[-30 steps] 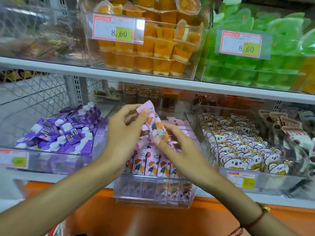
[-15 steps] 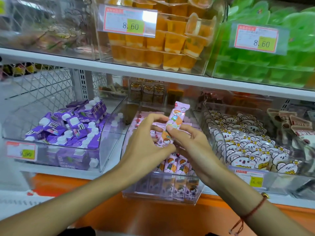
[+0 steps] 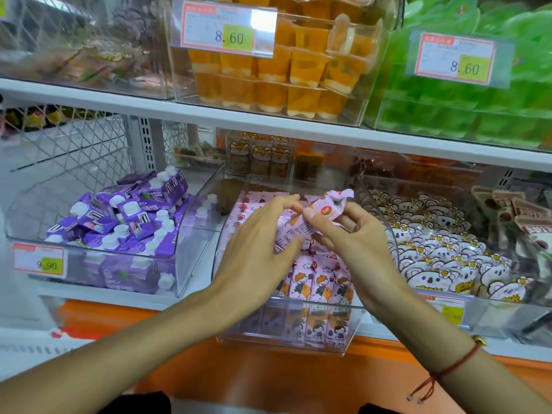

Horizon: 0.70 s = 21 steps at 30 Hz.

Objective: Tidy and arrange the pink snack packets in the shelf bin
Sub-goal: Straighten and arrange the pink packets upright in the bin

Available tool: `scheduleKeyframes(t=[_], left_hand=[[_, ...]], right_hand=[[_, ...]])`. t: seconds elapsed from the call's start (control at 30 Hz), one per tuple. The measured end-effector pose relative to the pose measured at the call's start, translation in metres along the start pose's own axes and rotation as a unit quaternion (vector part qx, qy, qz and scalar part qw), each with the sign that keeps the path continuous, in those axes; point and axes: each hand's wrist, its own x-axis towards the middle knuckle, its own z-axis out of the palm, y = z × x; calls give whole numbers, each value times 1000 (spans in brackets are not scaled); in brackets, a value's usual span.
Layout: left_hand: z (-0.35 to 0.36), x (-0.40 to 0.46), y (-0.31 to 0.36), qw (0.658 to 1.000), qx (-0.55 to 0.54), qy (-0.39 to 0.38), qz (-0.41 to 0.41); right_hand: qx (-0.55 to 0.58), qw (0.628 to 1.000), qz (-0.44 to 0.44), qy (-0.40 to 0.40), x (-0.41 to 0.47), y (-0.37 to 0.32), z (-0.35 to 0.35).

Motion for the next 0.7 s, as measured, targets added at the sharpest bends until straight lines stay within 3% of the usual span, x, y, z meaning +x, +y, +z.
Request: scheduleKeyframes(t=[0.13, 0.3, 0.43, 0.5, 0.7], left_hand=[[-1, 2, 0, 999, -9, 29, 7], [-9, 6, 4, 992, -112, 15, -60], [-10, 8, 10, 938, -287, -67, -180], [-11, 8, 10, 922, -313, -92, -211], [-12, 9, 3, 938, -292, -87, -166]], right_hand=[[-33, 999, -28, -4, -1, 0, 2], [-83, 995, -19, -48, 2, -2, -2], [-71, 997, 36, -17, 3, -1, -3], [-68, 996, 51, -16, 4, 0, -3], [-63, 996, 13, -54, 5, 1, -8]])
